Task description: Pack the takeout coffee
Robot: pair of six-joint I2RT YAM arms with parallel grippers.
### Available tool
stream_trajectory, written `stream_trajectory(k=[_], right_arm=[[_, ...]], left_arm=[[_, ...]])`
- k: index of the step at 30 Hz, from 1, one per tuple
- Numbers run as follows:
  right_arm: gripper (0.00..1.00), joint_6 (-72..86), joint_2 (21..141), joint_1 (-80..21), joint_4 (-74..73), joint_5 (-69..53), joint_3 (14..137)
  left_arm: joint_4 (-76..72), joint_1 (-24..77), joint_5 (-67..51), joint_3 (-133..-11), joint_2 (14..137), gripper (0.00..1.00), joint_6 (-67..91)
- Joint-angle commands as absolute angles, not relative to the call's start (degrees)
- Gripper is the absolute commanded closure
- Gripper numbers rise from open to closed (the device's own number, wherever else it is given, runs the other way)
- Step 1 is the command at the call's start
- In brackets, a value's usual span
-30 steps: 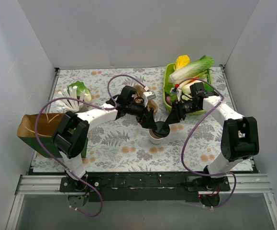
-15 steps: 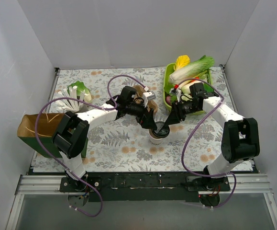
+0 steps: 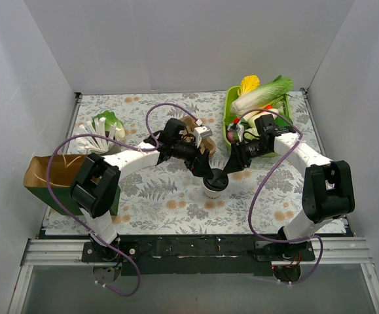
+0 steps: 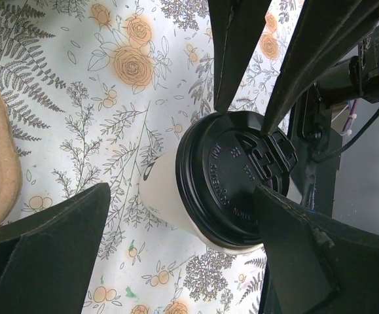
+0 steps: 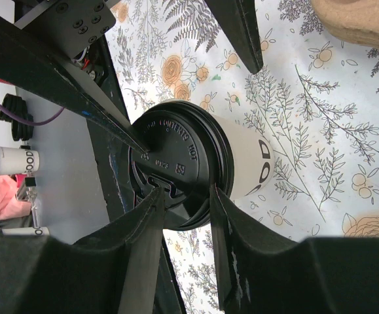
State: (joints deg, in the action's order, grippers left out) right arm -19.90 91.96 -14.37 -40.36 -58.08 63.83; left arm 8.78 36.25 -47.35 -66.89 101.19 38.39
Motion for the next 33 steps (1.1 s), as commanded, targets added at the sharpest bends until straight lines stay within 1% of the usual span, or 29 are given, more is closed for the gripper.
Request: stream_trajectory(k=[1,11,19,33], right_arm=[[0.59,-20.04,91.14,-14.85,-39.64,-58.97,64.42],[0.59,-22.15,90.53,-16.96,-40.69,-53.53,66.00],[0.58,-22.59,89.92,-17.84,-40.87,-52.56,66.71],[0.58,-24.78,87.98,-22.24,-42.10,-48.61,68.91]], left_arm=[[8.79,36.39,-46.76,-66.09,96.42,0.08,37.71],[8.61,36.39,-46.67,-65.92,96.06,0.07,37.88],[8.79,36.30,-46.67,-65.92,95.89,0.07,37.62],[9.23,36.03,-45.97,-64.69,94.48,0.07,37.18]])
